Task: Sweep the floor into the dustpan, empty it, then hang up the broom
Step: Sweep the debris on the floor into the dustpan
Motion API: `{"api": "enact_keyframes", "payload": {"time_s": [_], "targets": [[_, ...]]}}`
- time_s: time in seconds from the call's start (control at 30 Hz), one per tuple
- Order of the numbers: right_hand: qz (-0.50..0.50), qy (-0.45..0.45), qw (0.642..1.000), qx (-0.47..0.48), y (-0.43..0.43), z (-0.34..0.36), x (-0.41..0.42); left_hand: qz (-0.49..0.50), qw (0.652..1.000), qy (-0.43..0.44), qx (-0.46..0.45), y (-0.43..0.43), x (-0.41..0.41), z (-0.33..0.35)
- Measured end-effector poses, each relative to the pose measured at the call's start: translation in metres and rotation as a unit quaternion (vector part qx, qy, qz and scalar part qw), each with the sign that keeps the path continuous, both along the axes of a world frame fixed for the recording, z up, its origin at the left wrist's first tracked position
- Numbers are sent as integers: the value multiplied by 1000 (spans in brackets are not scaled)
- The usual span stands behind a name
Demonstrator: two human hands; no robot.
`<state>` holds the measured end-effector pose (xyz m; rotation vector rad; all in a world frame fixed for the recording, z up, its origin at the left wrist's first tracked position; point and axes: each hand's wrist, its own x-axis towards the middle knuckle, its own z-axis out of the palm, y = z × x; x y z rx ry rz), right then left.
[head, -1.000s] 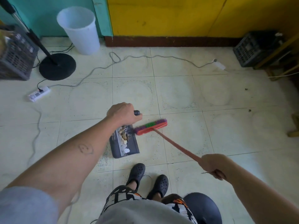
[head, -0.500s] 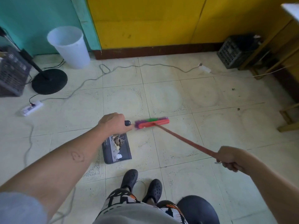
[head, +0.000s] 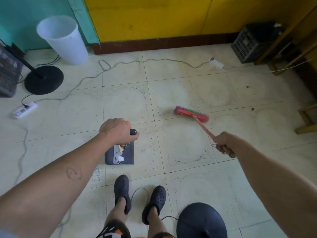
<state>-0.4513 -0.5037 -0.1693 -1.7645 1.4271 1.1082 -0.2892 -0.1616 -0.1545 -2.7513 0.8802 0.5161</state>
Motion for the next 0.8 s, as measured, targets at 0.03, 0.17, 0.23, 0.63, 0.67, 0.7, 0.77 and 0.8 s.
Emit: {"api": "enact_keyframes", "payload": {"time_s": [0.03,0.17,0.23,0.63,0.67,0.7,0.77,0.8], "targets": [[-4,-5,1000,-3,-3,-4,2,-2,1000,-5,-2,-3,2,-1],[16,-31,999,-24,5,-36,0,-6,1000,-8,-7,-18,5,-7],[32,-17,999,-20,22,-49,-3,-10,1000,-13,-12,-22,5,-9],[191,10,976,102,174,21,-20,-32,997,0,-73,13,33,-2],[203,10,973,110,185,30,-18,-34,996,4,-80,18,36,-3],[211,8,971,115,195,38,-16,-37,996,9,-85,23,37,-3],[207,-2,971,117,208,53,-13,-42,995,16,-93,32,39,-4],[191,-11,974,117,215,61,-12,-43,994,20,-97,39,41,-4]]}}
